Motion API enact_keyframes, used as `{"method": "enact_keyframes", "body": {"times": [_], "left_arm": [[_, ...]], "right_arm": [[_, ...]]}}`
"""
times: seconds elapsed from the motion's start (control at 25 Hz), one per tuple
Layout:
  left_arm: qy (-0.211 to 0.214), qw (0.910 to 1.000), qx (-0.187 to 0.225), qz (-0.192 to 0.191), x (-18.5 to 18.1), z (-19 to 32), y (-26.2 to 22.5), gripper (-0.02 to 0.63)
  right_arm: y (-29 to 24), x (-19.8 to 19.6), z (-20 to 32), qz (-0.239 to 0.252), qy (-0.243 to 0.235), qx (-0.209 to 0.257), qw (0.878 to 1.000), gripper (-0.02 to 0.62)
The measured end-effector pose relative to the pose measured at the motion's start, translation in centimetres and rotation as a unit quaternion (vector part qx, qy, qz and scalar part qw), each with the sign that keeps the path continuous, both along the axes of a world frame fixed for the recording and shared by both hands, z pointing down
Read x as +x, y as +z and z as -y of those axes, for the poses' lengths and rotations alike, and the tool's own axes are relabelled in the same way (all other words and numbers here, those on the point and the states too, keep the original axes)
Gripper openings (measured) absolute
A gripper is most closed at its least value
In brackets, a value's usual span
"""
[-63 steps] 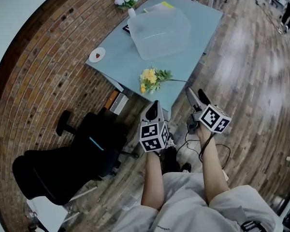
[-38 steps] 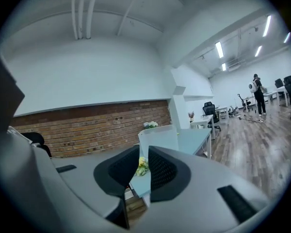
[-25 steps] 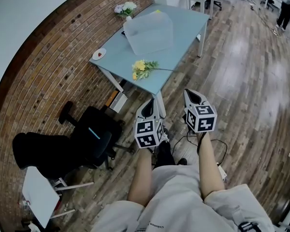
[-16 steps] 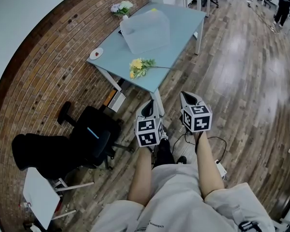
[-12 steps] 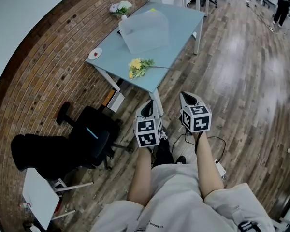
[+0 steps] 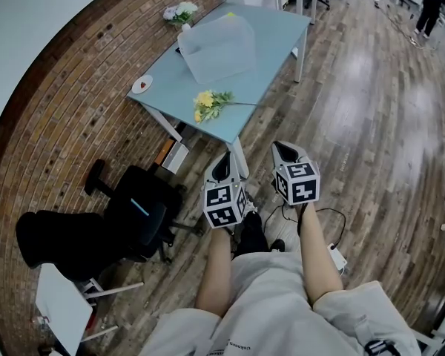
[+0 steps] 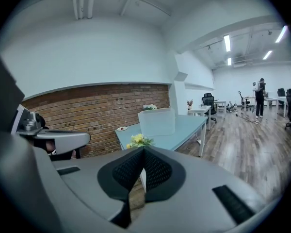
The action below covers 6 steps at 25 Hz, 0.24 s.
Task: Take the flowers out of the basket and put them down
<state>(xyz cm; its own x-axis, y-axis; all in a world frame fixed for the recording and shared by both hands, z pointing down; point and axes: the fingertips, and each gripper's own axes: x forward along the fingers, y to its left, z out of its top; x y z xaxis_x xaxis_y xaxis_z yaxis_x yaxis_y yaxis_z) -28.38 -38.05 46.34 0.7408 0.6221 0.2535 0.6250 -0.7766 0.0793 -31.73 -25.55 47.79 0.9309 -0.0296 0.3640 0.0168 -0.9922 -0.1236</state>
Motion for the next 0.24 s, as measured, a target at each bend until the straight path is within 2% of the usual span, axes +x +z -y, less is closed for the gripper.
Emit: {"method": "enact_keyframes", "body": {"times": [0.24], "left_arm": [[-0.014,0.9999,-0.007,0.004,1.4,-0.4,0.1,0.018]], "right_arm": [[0.3,0.6,-0.4,0.008,-0.008,-0.006,1.000,0.011]]}}
